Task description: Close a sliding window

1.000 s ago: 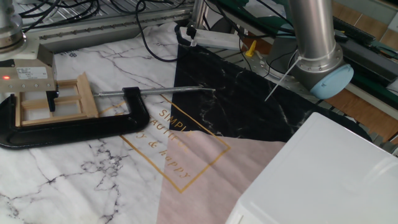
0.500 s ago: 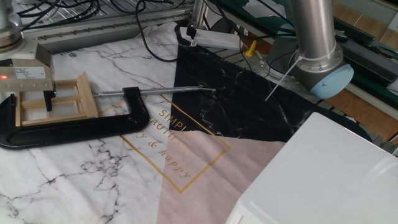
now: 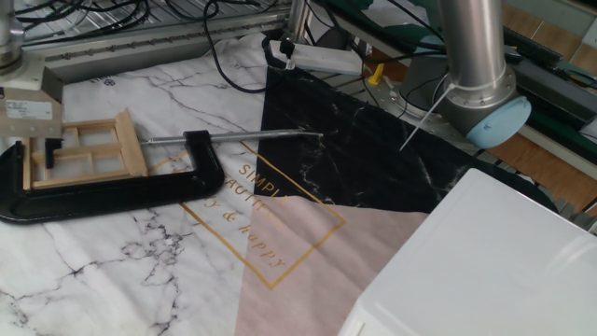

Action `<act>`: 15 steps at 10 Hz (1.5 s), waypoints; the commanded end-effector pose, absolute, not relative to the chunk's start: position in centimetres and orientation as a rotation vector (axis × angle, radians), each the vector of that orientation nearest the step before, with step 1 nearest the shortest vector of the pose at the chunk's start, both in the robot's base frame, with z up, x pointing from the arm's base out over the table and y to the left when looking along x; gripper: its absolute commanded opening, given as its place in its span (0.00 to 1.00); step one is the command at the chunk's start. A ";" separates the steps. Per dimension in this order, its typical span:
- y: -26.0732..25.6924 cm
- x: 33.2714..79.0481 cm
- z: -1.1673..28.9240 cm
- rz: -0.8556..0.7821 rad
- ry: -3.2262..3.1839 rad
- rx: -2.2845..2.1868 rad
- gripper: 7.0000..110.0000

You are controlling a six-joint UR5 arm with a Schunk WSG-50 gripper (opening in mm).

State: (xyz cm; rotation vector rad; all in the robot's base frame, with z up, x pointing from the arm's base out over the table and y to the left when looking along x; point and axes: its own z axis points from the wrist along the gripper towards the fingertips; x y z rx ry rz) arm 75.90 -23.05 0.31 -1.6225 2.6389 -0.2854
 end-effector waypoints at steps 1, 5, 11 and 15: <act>-23.4 76.9 1.4 -0.348 2.600 -1.610 0.79; -23.1 75.8 1.7 -0.336 2.634 -1.582 0.79; -19.6 71.0 7.3 -0.072 2.795 -1.458 0.79; -10.0 73.0 12.8 0.485 2.754 -0.829 0.79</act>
